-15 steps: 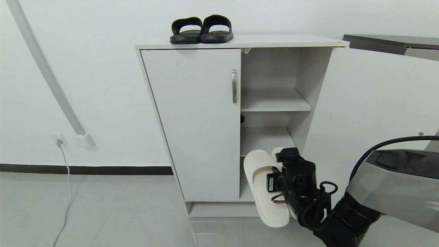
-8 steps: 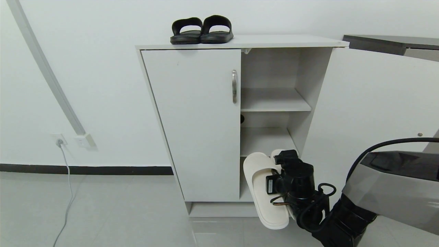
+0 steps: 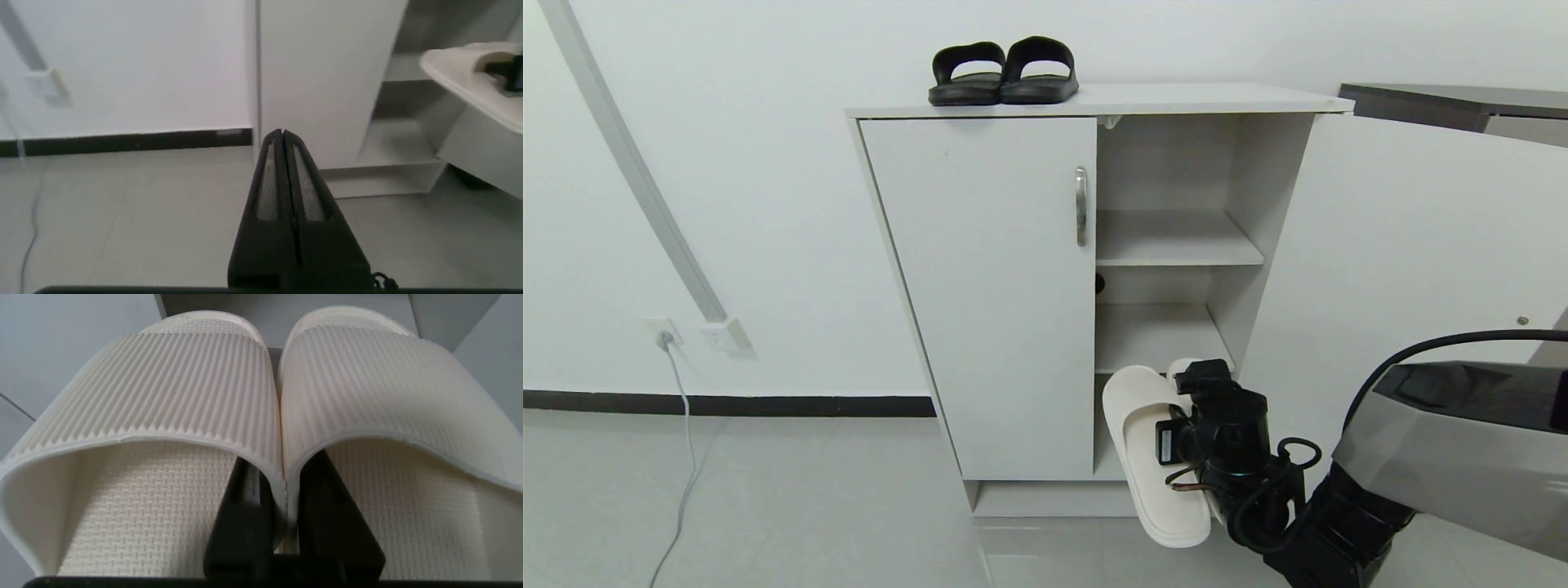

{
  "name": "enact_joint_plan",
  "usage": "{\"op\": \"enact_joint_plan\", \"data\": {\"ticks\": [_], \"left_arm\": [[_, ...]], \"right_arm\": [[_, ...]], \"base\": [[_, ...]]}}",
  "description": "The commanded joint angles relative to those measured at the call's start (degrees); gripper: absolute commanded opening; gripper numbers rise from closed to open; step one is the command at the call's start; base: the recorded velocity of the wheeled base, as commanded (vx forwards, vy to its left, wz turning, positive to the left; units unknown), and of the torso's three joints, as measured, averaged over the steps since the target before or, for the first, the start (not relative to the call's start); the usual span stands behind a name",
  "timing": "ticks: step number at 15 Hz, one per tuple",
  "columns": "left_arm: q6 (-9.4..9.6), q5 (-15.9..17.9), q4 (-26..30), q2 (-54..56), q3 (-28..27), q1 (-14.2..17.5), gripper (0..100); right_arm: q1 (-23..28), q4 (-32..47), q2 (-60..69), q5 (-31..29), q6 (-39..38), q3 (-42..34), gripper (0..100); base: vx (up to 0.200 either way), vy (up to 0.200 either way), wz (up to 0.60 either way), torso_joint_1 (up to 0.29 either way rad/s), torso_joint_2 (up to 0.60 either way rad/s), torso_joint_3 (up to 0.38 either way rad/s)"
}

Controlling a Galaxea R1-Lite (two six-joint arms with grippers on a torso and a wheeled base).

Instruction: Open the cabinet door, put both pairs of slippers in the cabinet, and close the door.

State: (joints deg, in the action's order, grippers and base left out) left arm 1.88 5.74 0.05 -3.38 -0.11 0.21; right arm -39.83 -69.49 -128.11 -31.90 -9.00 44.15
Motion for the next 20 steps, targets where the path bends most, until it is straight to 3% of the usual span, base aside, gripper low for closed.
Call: {"op": "enact_joint_plan", "data": {"ticks": [1, 5, 9, 14, 20], "left_arm": [[0.23, -0.1, 0.0, 2.4, 0.0, -0.8, 0], [-0.47, -0.3, 0.0, 3.4, 0.0, -0.4, 0], [-0.91, -0.5, 0.0, 3.4, 0.0, -0.4, 0], [-0.91, -0.5, 0.0, 3.3, 0.0, -0.4, 0], [-0.91, -0.5, 0.0, 3.4, 0.0, -0.4, 0]], "right_arm": [[-0.1, 0.0, 0.0, 0.0, 0.0, 0.1, 0], [0.0, 0.1, -0.5, -0.4, 0.0, 0.9, 0], [0.2, 0.4, -2.1, -8.5, 0.1, 5.2, 0], [-1.0, 0.7, -2.4, -9.5, 0.2, 5.9, 0], [-1.1, 0.7, -3.4, -9.4, 0.2, 5.9, 0]], "base": [[0.000, 0.000, 0.00, 0.000, 0.00, 0.000], [0.000, 0.000, 0.00, 0.000, 0.00, 0.000], [0.000, 0.000, 0.00, 0.000, 0.00, 0.000], [0.000, 0.000, 0.00, 0.000, 0.00, 0.000], [0.000, -0.200, 0.00, 0.005, 0.00, 0.003]]}}
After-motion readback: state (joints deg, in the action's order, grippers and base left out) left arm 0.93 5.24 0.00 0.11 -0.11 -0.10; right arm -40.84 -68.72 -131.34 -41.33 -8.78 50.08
